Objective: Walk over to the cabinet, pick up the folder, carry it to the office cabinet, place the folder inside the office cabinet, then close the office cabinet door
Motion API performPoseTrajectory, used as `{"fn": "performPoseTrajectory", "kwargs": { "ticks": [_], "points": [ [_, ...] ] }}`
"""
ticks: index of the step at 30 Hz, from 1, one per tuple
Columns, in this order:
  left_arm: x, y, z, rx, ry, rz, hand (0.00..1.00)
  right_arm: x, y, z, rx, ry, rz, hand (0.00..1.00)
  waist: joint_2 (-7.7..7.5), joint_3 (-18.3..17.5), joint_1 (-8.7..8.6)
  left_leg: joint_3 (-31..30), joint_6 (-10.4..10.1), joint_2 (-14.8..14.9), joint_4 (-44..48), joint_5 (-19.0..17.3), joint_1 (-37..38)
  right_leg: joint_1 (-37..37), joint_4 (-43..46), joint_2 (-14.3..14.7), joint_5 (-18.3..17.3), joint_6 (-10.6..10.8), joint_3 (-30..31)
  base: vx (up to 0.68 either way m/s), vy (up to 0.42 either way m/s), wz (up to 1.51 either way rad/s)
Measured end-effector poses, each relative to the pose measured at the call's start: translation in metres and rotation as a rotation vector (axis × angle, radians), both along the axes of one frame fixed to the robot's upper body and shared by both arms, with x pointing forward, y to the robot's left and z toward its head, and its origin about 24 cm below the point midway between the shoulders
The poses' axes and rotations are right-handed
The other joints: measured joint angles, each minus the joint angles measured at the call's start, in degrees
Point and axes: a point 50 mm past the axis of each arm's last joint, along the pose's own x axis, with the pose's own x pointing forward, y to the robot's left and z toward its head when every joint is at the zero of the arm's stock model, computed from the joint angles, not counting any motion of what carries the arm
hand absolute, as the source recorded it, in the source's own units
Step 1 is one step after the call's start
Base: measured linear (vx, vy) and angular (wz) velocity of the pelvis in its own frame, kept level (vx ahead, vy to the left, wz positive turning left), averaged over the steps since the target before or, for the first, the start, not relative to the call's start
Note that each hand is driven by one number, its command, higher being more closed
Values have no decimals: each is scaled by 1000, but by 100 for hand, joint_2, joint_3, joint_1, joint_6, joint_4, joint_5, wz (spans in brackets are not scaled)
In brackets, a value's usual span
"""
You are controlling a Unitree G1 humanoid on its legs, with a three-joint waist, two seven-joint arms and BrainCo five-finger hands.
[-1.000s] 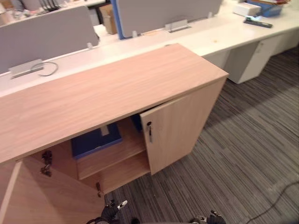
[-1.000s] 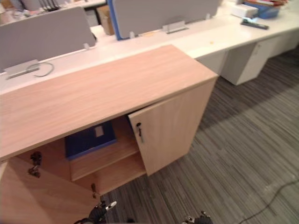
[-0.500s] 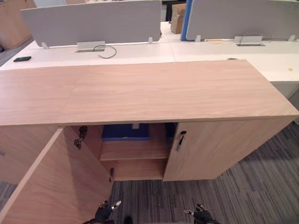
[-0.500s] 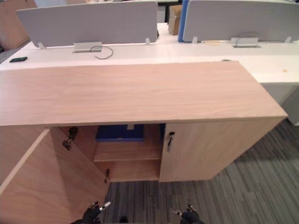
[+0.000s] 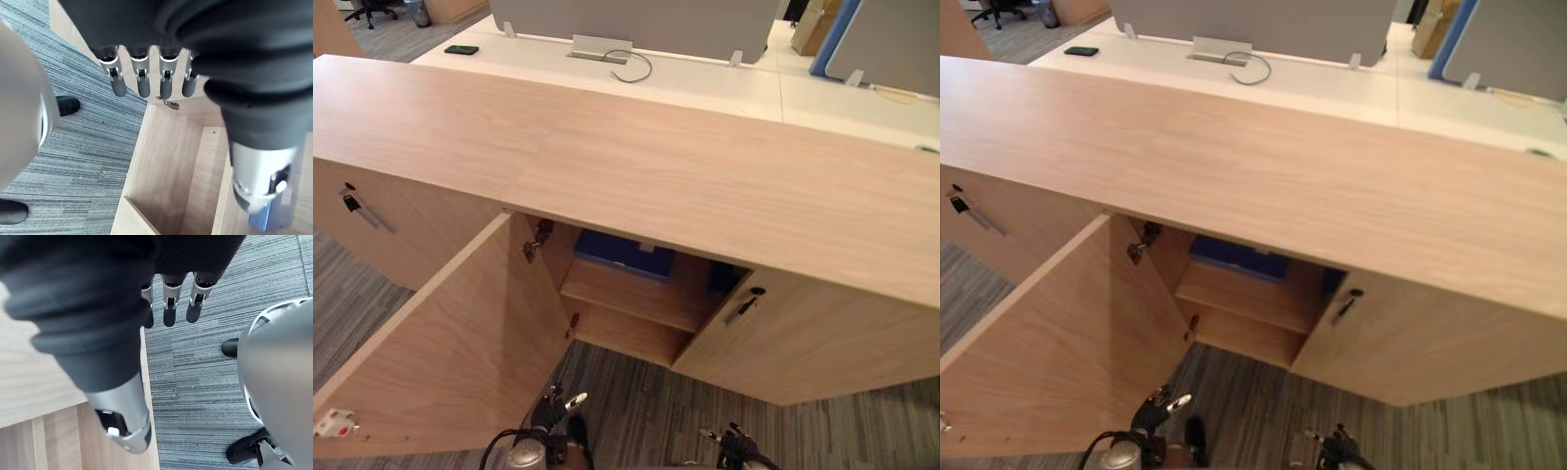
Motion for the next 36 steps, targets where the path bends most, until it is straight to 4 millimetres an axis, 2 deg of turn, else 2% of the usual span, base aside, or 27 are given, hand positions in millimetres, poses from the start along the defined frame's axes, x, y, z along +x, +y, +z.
{"fn": "performPoseTrajectory", "kwargs": {
  "ticks": [3, 4, 5, 6, 7, 9, 15, 19, 25, 26, 28, 32, 36],
  "points": [
    [-2, -9, -1, -16, 9, -118, 0, -18, -9, -3, -6, 35, -61, 0, 44, -4, -64, -117, 98, -473, -1106, 244, 279, -16, -116, -175, -86, -6, -145, -94, 147, 62],
    [-4, -9, -2, -16, 16, -156, 0, -23, -10, -3, -7, 43, -71, 0, 20, -12, -113, -62, 120, -625, -1655, 353, 451, -6, -322, -174, -35, -101, -153, -26, 134, 75],
    [-5, -10, -2, -15, 20, -172, 0, -23, -10, -3, -8, 43, -75, 0, 48, 3, -140, -58, 132, -634, -1743, 512, 438, -8, -348, -159, -8, -134, -206, -25, 100, 71],
    [-6, -11, -2, -12, 25, -216, 0, -22, -15, -2, -18, 41, -76, 0, 157, 33, -184, -116, 137, -588, -1768, 935, 404, 54, -349, -104, 21, -102, -279, -11, 71, 46],
    [-7, -9, -2, -5, 27, -231, 0, -23, -13, -2, -14, 45, -75, 0, 120, 37, -186, -134, 162, -599, -1768, 962, 422, 108, -385, -112, 30, -116, -280, 5, 56, 42],
    [-9, -4, -2, 21, 40, -297, 0, -17, -6, -2, 1, 33, -54, 0, 29, -3, -177, -241, 203, -721, -1768, 913, 404, 227, -612, -122, 96, -215, -277, 76, 40, 25],
    [-11, 3, -1, 34, 46, -390, 0, -5, 2, -1, 24, 9, 7, 0, 7, 32, -165, -429, 266, -954, -1769, 795, 422, 420, -693, -242, 146, -188, -394, 97, 17, 24],
    [-16, 8, 4, 21, 24, -440, 0, 0, 6, -1, 18, 11, 94, 0, 4, 33, -165, -444, 227, -895, -1768, 747, 491, 450, -643, -178, 286, -249, -319, 61, -17, 0],
    [-29, 33, 7, 49, 51, -457, 0, 6, 9, 0, 20, 4, 169, 0, 23, 21, -157, -425, 105, -678, -1768, 640, 713, 474, -384, -25, 451, -256, -258, 44, -37, -10],
    [-37, 39, 3, 56, 91, -456, 0, 6, 9, 0, 22, 3, 174, 0, 28, 17, -158, -415, 91, -663, -1768, 627, 744, 472, -340, -18, 452, -257, -258, 34, -47, -10],
    [-69, 51, -10, 58, 220, -412, 0, 6, 9, 0, 15, 5, 191, 0, 30, 19, -153, -396, 51, -600, -1767, 595, 795, 468, -261, 5, 452, -257, -258, 37, -53, -7],
    [-102, 65, -20, 87, 362, -370, 0, 8, 6, 0, 3, 6, 217, 0, 41, 19, -76, -352, 28, -544, -1767, 581, 819, 458, -240, 43, 452, -258, -245, 20, -50, -7],
    [-127, 79, -24, 122, 463, -201, 0, 16, -3, 4, -18, -6, 224, 0, 76, 36, -1, -275, -3, -485, -1766, 598, 809, 397, -236, 85, 450, -261, -245, -4, -55, -13]
  ]
}}
